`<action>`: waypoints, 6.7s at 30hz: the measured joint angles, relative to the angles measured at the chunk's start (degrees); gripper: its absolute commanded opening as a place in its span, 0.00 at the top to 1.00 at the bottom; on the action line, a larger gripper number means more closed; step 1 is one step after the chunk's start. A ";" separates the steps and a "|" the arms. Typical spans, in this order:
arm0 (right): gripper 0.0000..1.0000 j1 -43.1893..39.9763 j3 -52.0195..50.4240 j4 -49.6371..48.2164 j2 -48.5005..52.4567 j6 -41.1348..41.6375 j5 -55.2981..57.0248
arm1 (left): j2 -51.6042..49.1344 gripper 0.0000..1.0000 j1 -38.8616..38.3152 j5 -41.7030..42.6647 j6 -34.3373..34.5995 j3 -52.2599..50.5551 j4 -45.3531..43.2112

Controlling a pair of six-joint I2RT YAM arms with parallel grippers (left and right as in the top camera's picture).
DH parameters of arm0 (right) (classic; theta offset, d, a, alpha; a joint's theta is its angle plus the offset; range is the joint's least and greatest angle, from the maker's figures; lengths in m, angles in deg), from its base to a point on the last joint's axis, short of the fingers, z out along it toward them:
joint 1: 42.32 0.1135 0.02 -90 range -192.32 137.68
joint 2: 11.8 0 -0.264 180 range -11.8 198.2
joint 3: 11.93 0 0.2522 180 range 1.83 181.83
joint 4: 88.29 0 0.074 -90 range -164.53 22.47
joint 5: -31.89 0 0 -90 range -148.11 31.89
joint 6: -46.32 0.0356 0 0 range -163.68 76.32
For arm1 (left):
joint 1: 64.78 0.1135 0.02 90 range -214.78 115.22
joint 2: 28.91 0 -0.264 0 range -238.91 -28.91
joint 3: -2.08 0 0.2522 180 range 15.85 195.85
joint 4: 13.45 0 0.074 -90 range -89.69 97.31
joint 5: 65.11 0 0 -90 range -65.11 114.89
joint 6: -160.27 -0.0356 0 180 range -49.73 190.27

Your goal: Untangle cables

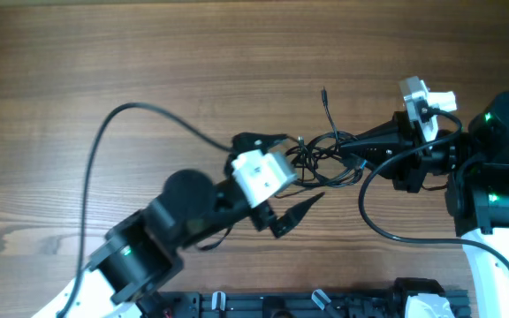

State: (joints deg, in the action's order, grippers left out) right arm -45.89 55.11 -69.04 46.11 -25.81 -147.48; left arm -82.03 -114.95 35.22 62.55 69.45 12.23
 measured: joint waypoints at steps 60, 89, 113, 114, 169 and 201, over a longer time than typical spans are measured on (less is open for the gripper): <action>0.96 15.80 -0.04 10.08 2.12 13.07 32.26 | -9.31 0.42 -0.09 -43.87 60.28 -0.46 -26.60; 0.96 15.43 -0.76 0.96 3.06 14.25 14.16 | 0.92 0.12 4.92 -11.93 -24.44 0.57 -6.43; 0.96 13.86 -0.79 -7.67 2.95 25.62 4.28 | 1.64 0.70 4.92 -3.15 -41.29 0.61 -2.56; 0.96 13.86 -0.79 -7.67 2.95 25.62 4.28 | 1.64 0.74 4.92 -3.65 -41.35 0.61 -2.54; 0.20 13.49 -0.79 10.62 -10.34 6.27 49.83 | 4.24 0.96 4.92 -18.18 23.54 0.42 -12.63; 0.96 13.49 -0.79 8.66 -9.46 14.49 43.95 | -0.17 0.00 4.92 -4.70 9.86 0.39 -0.24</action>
State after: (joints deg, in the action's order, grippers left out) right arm -32.41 54.32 -60.38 36.65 -11.32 -103.52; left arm -82.21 -110.03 30.52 72.41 69.84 11.99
